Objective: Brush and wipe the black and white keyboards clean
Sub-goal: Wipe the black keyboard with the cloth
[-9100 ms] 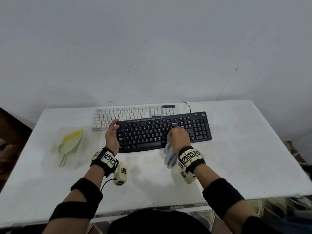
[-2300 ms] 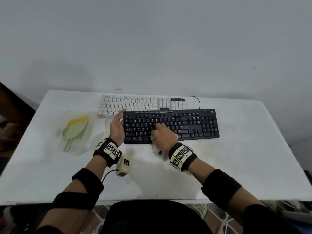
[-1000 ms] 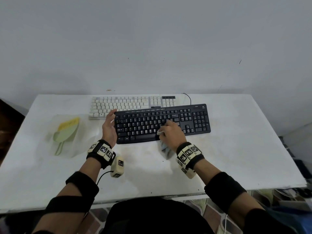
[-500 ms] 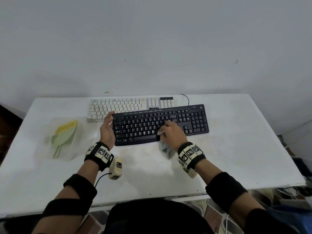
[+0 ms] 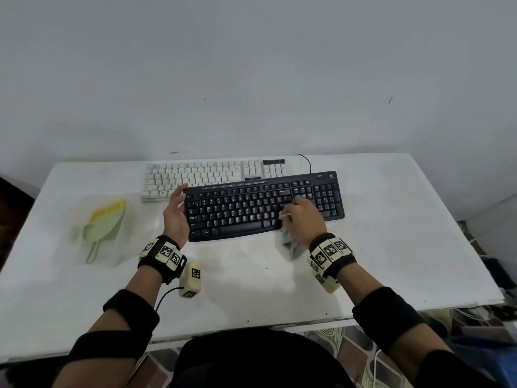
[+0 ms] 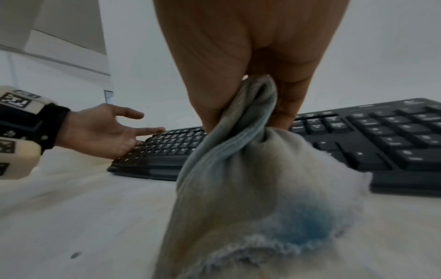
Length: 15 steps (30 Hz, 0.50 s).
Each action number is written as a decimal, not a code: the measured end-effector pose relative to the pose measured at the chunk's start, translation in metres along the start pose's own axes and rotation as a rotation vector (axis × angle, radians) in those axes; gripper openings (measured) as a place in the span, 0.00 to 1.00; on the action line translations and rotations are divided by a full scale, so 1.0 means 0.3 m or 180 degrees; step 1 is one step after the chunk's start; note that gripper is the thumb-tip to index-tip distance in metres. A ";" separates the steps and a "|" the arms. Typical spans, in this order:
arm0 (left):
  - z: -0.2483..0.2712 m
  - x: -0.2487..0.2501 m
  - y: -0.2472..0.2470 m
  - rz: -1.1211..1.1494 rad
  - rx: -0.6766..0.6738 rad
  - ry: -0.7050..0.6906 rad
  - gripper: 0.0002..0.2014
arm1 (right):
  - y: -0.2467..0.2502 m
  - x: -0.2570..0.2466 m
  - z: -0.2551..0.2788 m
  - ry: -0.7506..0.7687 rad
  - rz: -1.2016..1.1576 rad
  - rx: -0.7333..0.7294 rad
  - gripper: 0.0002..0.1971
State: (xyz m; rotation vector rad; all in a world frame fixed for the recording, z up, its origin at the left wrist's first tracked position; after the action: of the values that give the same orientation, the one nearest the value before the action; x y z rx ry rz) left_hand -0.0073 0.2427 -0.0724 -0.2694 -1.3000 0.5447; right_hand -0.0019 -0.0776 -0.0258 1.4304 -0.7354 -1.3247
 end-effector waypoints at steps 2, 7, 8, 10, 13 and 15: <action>-0.001 0.000 0.002 0.0005 -0.0019 0.0017 0.18 | -0.026 -0.060 -0.003 0.0309 0.0024 -0.0152 0.09; 0.001 0.004 -0.006 0.0059 -0.0029 0.0013 0.15 | -0.057 -0.033 0.012 0.0125 0.0145 -0.0165 0.09; 0.002 0.004 -0.004 0.0041 -0.0011 0.0011 0.13 | -0.048 -0.004 0.013 -0.0049 0.0136 -0.0114 0.09; 0.005 0.006 -0.004 0.0015 0.0012 -0.0007 0.12 | -0.024 0.038 0.009 -0.0352 0.0136 -0.0018 0.09; 0.005 0.004 0.000 -0.0009 0.0032 -0.0001 0.14 | -0.015 0.011 -0.001 -0.0228 0.0165 0.0054 0.09; 0.005 0.003 0.000 -0.0034 0.0016 0.0023 0.17 | -0.039 -0.037 0.005 0.0084 0.0175 -0.0059 0.09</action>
State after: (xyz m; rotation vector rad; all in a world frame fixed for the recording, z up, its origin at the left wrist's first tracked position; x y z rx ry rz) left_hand -0.0085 0.2430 -0.0712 -0.2599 -1.2924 0.5373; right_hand -0.0079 -0.0642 -0.0327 1.4009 -0.7382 -1.2651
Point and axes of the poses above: each hand's wrist, its own z-axis away from the middle knuckle, its own y-axis out of the back of the hand, x = y × z, the point moved 7 cm from there along -z, towards the middle knuckle, and after that the axes turned 7 degrees about -x, right-handed, at the moved point
